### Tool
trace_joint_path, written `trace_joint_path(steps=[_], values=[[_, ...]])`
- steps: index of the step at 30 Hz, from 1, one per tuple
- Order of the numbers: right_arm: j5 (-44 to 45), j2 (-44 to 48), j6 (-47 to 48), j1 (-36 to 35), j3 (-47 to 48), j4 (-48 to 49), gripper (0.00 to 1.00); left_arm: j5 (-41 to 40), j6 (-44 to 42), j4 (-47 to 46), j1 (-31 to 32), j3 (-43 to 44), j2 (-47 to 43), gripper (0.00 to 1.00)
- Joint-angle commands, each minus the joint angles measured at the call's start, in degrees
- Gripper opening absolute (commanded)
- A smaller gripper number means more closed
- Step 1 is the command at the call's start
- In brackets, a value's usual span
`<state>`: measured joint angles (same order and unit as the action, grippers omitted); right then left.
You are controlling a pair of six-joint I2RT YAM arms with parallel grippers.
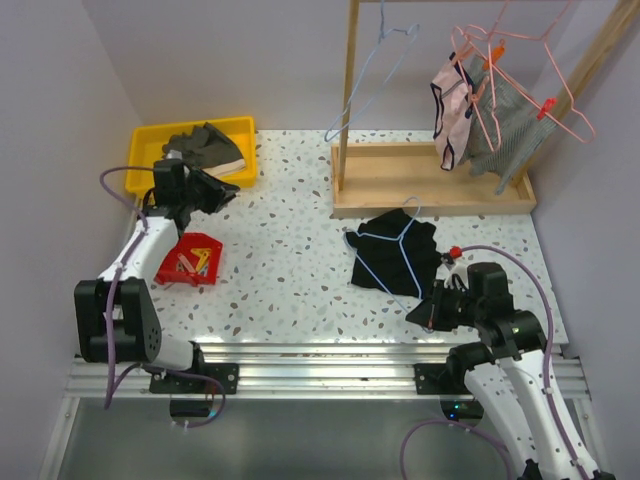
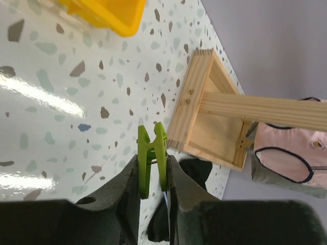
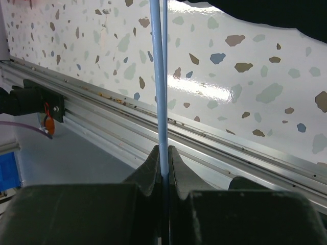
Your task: Remove the underwear clipped to the hanger
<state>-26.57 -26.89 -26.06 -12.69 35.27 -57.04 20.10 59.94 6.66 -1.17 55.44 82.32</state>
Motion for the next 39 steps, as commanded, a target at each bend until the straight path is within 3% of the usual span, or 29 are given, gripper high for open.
trace_joint_path(steps=[1,10,14,22,27,28,30,31,34,39], values=[[-1.8,-0.6,1.0,0.1,-0.3,-0.2,0.00,-2.7,-4.7,8.4,-2.6,3.8,-1.5,0.00],[-3.2,-0.8,1.4,0.2,-0.7,0.5,0.00,-8.7,-9.5,21.1,-10.4,-4.1,-13.8,0.00],[-6.2,-0.4,1.7,0.1,-0.1,1.5,0.00,-8.2,-11.8,23.0,-14.9,-8.6,-16.5,0.00],[-7.5,1.7,1.7,0.1,3.7,0.5,0.00,-7.1,-13.0,22.4,-16.4,-15.3,-18.3,0.01],[-7.8,4.5,-0.8,0.1,6.7,2.4,0.00,-6.9,-13.9,21.4,-16.9,-17.1,-18.5,0.21],[-7.6,4.3,-1.1,0.2,7.0,2.3,0.00,-6.7,-13.8,21.4,-16.8,-17.2,-18.6,0.38],[-6.1,3.8,-0.3,0.1,9.3,0.1,0.00,-6.0,-13.5,21.6,-16.8,-17.1,-19.0,0.57],[-4.1,3.5,0.3,0.1,10.4,-0.9,0.00,-5.9,-13.5,21.7,-16.8,-16.9,-19.2,0.75],[-0.8,3.0,1.9,0.1,14.5,-3.7,0.00,-5.7,-13.4,22.4,-16.8,-16.2,-20.0,0.97],[11.1,3.1,0.4,0.1,22.2,-5.3,0.00,-2.9,-13.2,22.7,-16.8,-15.3,-21.1,1.00]])
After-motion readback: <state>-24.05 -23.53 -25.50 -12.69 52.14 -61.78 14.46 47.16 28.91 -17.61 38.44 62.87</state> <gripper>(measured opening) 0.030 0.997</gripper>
